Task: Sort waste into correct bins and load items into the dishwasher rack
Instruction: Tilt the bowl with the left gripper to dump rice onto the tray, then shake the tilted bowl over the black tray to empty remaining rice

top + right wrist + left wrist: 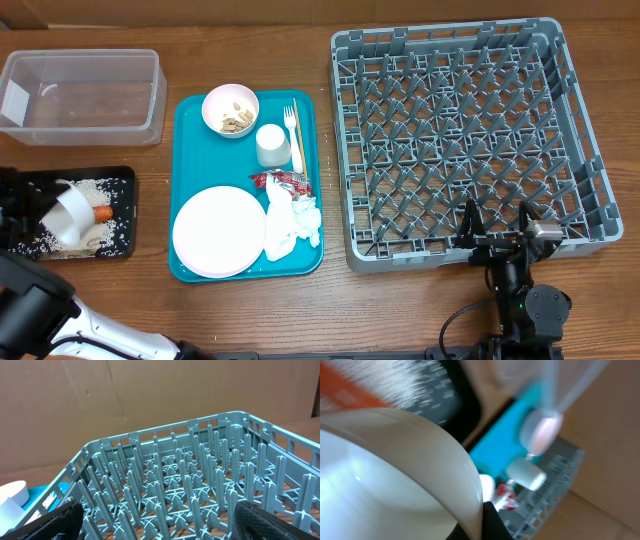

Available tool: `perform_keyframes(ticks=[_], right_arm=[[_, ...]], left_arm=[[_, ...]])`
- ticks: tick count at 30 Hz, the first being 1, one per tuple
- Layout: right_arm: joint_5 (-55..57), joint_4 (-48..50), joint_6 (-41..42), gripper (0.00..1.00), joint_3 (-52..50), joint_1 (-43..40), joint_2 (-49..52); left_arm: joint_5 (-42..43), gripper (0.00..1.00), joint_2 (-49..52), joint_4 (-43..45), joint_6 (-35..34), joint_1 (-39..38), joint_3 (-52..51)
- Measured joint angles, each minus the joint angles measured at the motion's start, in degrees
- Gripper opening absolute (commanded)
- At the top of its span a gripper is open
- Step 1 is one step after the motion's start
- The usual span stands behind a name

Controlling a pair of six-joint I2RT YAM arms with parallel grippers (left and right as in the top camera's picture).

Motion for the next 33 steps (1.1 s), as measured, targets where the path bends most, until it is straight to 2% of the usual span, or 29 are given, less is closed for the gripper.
perform_keyframes(ticks=[6,8,9,11,13,19,22,26,30,33], right_arm=[[-0.02,0.02,0.02,1.0,0.0,0.0,0.0],[0.0,0.02,0.02,1.0,0.0,0.0,0.0],[0.0,0.0,0.0,1.0,0.0,0.0,0.0],[-0.02,0.02,-0.02,1.0,0.0,0.0,0.0],[-0.02,-0.02,0.0,1.0,0.0,0.0,0.0],[-0.02,0.0,0.02,1.0,0.0,0.0,0.0],[-0.02,-0.02,0.0,1.0,0.0,0.0,0.0],[-0.02,0.0,-0.02,1.0,0.0,0.0,0.0],[0.0,0.02,0.0,1.0,0.0,0.0,0.0],[-0.02,0.07,0.02,1.0,0.0,0.0,0.0]], left_arm=[[-11.23,0.07,-0.22,0.22,-6.36,-5.03,0.02],[-15.23,0.19,-0.87,0.66,-8.15,-7.26,0.02],[-17.68,0.33,-1.49,0.98,-9.35,-8.48,0.04],[-22.08,0.42,-2.89,1.49,-11.04,-10.6,0.39],[-25.27,0.43,-4.0,1.62,-12.48,-12.17,0.9],[-31.12,0.32,-5.05,1.6,-13.88,-13.25,1.36],[-32.33,0.3,-5.05,1.42,-14.14,-13.27,1.36],[-32.87,0.36,-5.05,0.9,-14.14,-13.27,1.36],[-32.83,0.59,-5.05,0.74,-14.12,-13.97,1.36],[-34.01,0.63,-5.03,0.81,-14.93,-16.5,1.33]])
